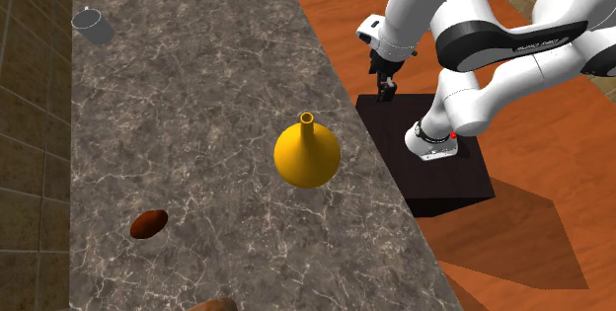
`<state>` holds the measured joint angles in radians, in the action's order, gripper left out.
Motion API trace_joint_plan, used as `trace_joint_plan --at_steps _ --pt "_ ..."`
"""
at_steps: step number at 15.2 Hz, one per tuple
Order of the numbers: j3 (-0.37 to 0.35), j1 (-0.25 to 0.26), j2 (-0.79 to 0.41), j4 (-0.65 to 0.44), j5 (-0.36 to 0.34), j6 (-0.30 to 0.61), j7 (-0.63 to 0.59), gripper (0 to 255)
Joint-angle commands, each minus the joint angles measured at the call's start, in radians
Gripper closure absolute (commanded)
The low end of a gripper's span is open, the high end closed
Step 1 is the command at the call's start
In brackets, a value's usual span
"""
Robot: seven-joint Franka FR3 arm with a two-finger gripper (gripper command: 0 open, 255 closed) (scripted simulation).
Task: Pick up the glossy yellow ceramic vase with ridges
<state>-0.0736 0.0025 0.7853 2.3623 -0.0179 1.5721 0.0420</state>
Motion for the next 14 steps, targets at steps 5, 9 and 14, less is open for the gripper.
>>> trace_joint_plan --at_steps 5,9,14 --pt "-0.046 0.01 -0.117 -0.136 0.033 -0.004 -0.054 0" --pt "-0.089 0.015 -0.236 -0.287 0.054 -0.019 -0.108 0" --pt "-0.143 0.018 -0.393 -0.5 0.061 -0.054 -0.179 0"
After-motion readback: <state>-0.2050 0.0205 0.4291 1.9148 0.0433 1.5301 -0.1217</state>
